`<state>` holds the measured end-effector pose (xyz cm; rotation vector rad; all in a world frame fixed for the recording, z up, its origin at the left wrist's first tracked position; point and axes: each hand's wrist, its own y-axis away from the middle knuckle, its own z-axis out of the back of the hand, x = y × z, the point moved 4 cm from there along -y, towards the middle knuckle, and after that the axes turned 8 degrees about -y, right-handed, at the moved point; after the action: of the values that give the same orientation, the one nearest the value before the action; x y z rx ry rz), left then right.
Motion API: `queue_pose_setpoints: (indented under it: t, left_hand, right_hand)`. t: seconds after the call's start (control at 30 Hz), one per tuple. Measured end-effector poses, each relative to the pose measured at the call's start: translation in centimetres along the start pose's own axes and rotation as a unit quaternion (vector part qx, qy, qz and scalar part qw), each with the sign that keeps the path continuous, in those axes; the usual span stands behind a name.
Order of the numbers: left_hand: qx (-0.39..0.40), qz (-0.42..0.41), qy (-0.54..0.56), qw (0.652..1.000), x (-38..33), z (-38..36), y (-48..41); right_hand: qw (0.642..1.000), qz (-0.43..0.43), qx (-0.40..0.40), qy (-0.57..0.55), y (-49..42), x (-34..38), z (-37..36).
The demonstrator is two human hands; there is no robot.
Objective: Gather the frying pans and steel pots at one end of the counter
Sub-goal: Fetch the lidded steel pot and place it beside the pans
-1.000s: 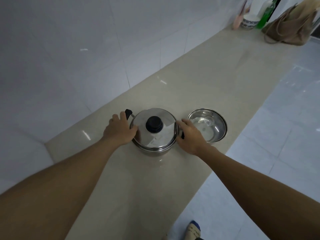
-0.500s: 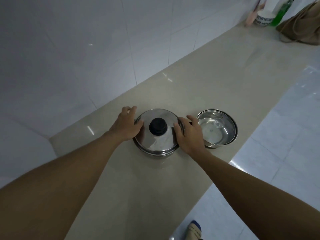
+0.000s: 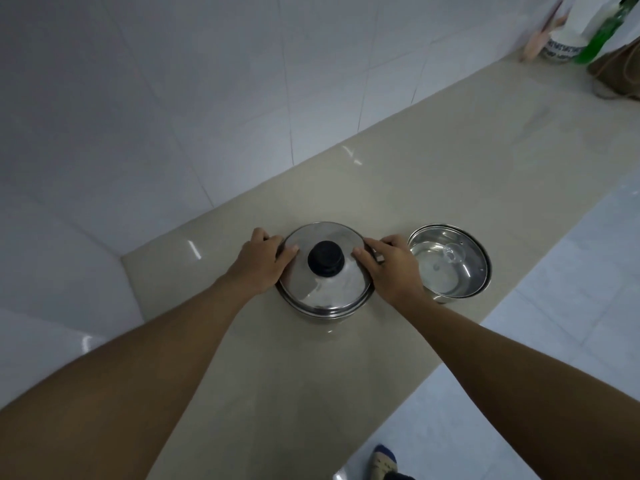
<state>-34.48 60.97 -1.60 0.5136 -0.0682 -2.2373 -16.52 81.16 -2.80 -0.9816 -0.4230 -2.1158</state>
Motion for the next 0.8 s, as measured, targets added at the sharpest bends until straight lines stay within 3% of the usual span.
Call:
queue_pose_setpoints:
  t: [0.3, 0.8]
  left_hand:
    - [0.001, 0.096, 0.049, 0.994, 0.5, 0.0, 7.4]
    - [-0.116, 0.235, 0.075, 0.962, -2.6, -0.4, 22.8]
  right_hand:
    - [0.997, 0.052, 0.052, -0.025, 2.0, 1.1, -0.8]
    - [0.964, 0.215, 0.150, -0.042, 7.4, 4.6, 0.6]
